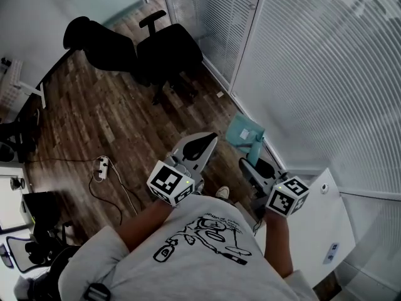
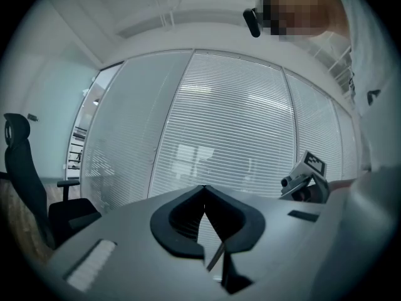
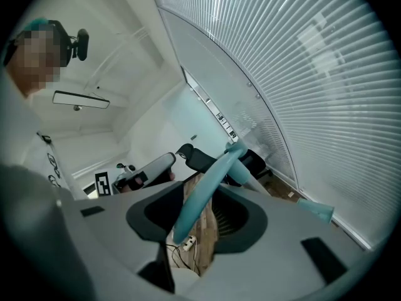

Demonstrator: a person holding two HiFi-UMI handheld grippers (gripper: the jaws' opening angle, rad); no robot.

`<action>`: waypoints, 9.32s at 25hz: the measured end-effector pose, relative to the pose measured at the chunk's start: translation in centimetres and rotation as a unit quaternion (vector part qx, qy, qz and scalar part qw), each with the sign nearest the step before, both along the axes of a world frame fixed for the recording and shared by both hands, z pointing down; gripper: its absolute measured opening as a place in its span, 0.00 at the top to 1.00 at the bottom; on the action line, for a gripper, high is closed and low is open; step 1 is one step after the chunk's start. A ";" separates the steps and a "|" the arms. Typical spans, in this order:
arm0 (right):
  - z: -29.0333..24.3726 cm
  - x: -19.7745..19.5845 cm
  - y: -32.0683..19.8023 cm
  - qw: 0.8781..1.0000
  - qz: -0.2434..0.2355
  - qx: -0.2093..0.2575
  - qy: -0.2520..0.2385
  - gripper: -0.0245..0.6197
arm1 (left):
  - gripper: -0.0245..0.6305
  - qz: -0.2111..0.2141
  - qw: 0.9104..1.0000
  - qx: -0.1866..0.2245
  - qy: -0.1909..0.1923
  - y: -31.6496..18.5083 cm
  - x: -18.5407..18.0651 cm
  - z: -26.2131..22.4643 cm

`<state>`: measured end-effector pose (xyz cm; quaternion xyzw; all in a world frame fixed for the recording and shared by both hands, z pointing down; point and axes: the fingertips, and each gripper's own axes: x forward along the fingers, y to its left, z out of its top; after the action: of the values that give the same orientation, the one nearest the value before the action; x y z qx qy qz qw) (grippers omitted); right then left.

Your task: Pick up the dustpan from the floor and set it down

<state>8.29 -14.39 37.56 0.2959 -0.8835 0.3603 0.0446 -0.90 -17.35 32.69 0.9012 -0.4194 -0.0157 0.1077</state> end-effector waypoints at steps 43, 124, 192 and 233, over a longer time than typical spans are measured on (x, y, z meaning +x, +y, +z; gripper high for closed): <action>8.7 -1.2 1.2 1.000 0.005 -0.015 -0.002 0.75 | 0.96 -0.008 0.999 -0.029 -0.010 2.5 -1.7 3.0; 40.6 0.3 -1.7 0.988 0.024 -0.144 0.056 0.76 | 0.96 0.003 0.994 -0.110 -0.026 3.8 -1.6 12.0; 29.4 4.1 0.7 0.985 0.051 -0.082 0.146 0.75 | 0.96 0.011 0.998 -0.060 -0.007 2.9 -0.1 6.7; -8.1 3.7 1.8 0.934 0.104 0.284 0.191 0.90 | 0.96 0.014 1.000 0.013 0.012 3.4 2.4 -1.1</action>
<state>12.00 -12.56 29.46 0.4495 -0.8882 0.0332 0.0888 1.46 -13.94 31.61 0.9079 -0.4056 -0.0300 0.1010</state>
